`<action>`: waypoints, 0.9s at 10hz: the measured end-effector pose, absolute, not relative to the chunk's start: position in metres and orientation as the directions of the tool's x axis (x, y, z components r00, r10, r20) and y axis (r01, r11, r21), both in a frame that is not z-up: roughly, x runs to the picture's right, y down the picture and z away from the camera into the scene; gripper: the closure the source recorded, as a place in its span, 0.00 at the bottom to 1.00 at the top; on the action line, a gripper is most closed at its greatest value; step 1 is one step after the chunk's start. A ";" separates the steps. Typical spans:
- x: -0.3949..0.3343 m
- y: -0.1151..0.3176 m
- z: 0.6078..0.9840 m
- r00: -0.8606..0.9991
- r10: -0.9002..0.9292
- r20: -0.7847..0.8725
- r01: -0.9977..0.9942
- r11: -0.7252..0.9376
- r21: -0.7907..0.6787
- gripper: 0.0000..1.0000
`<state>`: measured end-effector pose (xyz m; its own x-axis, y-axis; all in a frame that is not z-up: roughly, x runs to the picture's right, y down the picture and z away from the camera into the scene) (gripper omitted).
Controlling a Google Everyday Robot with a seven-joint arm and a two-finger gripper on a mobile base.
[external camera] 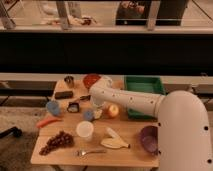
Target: Wipe table surface with sponge
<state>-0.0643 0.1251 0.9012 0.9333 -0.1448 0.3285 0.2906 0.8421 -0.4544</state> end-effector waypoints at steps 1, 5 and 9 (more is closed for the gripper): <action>-0.064 0.125 0.901 0.933 -0.145 0.329 0.291 0.842 -0.454 1.00; -0.068 0.119 0.910 0.935 -0.159 0.318 0.298 0.838 -0.457 1.00; -0.070 0.117 0.907 0.933 -0.160 0.321 0.300 0.838 -0.455 1.00</action>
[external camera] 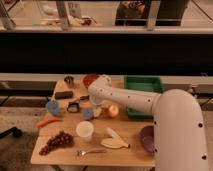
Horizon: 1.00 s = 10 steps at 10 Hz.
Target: Wipe table surface with sponge
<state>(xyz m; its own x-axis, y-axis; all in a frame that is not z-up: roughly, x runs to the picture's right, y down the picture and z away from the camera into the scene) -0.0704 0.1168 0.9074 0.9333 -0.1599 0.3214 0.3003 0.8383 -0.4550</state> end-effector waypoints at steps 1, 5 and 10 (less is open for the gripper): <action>-0.072 0.114 0.910 0.933 -0.165 0.320 0.303 0.838 -0.453 1.00; -0.112 0.106 0.910 0.914 -0.208 0.348 0.351 0.836 -0.422 1.00; -0.117 0.120 0.891 0.900 -0.219 0.378 0.376 0.829 -0.414 1.00</action>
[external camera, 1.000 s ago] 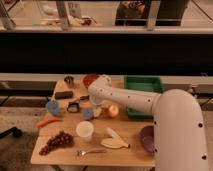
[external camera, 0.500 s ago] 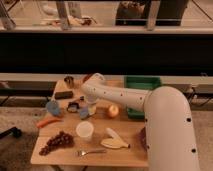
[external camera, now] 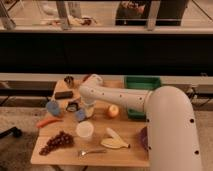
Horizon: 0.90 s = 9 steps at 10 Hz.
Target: Wipe table surface with sponge
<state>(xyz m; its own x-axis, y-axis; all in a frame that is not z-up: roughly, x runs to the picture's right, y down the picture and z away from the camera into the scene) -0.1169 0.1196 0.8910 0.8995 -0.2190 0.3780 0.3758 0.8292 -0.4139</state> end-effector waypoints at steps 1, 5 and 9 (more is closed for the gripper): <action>-0.111 0.126 0.887 0.900 -0.209 0.382 0.370 0.829 -0.420 1.00; -0.082 0.139 0.883 0.915 -0.170 0.366 0.332 0.833 -0.443 1.00; -0.063 0.122 0.899 0.934 -0.161 0.320 0.299 0.842 -0.450 1.00</action>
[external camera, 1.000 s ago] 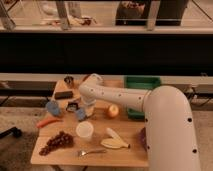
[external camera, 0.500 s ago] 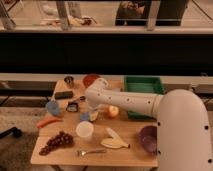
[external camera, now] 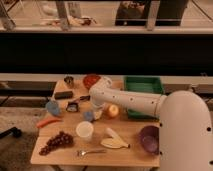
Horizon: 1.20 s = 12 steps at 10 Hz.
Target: Wipe table surface with sponge
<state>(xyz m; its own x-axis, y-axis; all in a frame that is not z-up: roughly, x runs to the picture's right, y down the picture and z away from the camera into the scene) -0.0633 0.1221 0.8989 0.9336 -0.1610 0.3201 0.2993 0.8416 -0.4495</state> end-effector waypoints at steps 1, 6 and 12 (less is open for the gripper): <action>-0.063 0.116 0.904 0.936 -0.163 0.312 0.296 0.844 -0.448 1.00; -0.086 0.104 0.915 0.930 -0.190 0.316 0.320 0.841 -0.437 1.00; -0.095 0.123 0.894 0.915 -0.198 0.351 0.345 0.835 -0.429 1.00</action>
<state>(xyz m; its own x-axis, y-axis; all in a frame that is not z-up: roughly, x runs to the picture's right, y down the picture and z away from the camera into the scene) -0.0954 0.1233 0.8943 0.9153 -0.1982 0.3505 0.3450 0.8348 -0.4291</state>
